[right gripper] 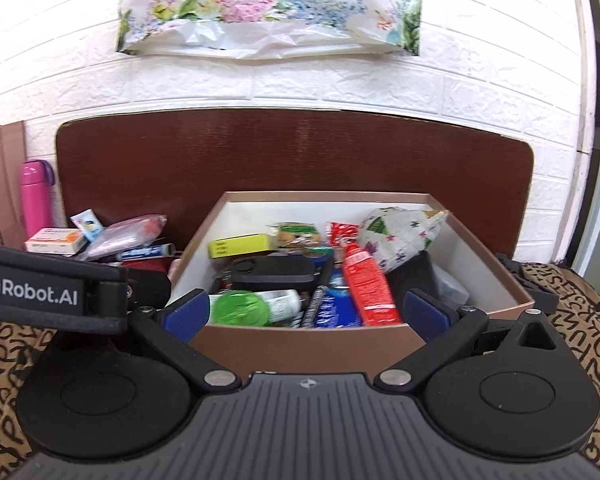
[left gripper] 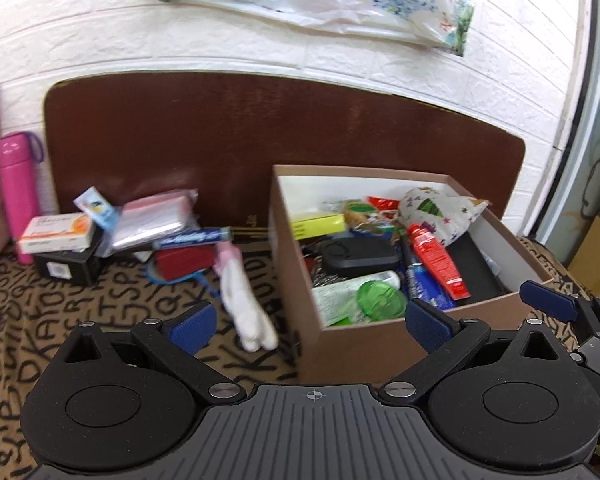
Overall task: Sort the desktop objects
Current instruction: 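Withdraw the left gripper from the box toward the orange medicine box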
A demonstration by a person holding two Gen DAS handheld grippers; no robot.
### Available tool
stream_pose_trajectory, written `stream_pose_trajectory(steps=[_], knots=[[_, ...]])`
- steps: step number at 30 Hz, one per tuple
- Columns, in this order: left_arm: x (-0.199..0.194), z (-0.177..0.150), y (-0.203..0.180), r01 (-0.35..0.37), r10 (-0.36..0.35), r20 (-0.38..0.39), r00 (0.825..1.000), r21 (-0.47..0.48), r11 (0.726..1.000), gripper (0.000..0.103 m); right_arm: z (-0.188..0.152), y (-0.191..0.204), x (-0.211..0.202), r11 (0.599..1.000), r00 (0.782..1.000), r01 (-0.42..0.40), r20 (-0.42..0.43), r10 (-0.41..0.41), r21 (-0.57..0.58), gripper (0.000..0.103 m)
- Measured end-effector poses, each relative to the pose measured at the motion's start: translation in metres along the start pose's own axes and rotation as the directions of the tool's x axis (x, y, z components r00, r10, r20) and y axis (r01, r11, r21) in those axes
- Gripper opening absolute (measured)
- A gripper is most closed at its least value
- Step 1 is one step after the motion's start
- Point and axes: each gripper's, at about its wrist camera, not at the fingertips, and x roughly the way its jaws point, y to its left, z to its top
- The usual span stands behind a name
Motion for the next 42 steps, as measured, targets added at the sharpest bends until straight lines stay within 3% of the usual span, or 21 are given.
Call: stream_pose_trajectory(steps=[15, 24, 29, 33, 42], knots=[[-0.036, -0.024, 0.062, -0.119, 0.118, -0.029, 0.993, -0.056, 0.991, 0.103, -0.014, 0.063, -0.005, 0.992, 0.992, -0.12, -0.053, 0.118, -0.03, 0.103], [-0.043, -0.028, 0.099, -0.159, 0.157, -0.034, 0.987, -0.064, 0.985, 0.103, -0.015, 0.102, 0.001, 0.986, 0.986, -0.154, -0.077, 0.15, -0.058, 0.103], [-0.045, -0.03, 0.124, -0.181, 0.179, -0.03, 0.983, -0.073, 0.981, 0.103, -0.015, 0.132, 0.008, 0.979, 0.986, -0.16, -0.067, 0.152, -0.128, 0.103], [-0.044, -0.023, 0.153, -0.197, 0.194, -0.038, 0.98, -0.114, 0.974, 0.103, -0.01, 0.148, 0.02, 0.947, 0.954, -0.297, -0.09, 0.287, -0.12, 0.103], [-0.025, -0.003, 0.211, -0.219, 0.217, -0.028, 0.976, -0.136, 0.966, 0.103, 0.001, 0.195, 0.055, 0.892, 0.915, -0.403, -0.076, 0.396, -0.203, 0.103]])
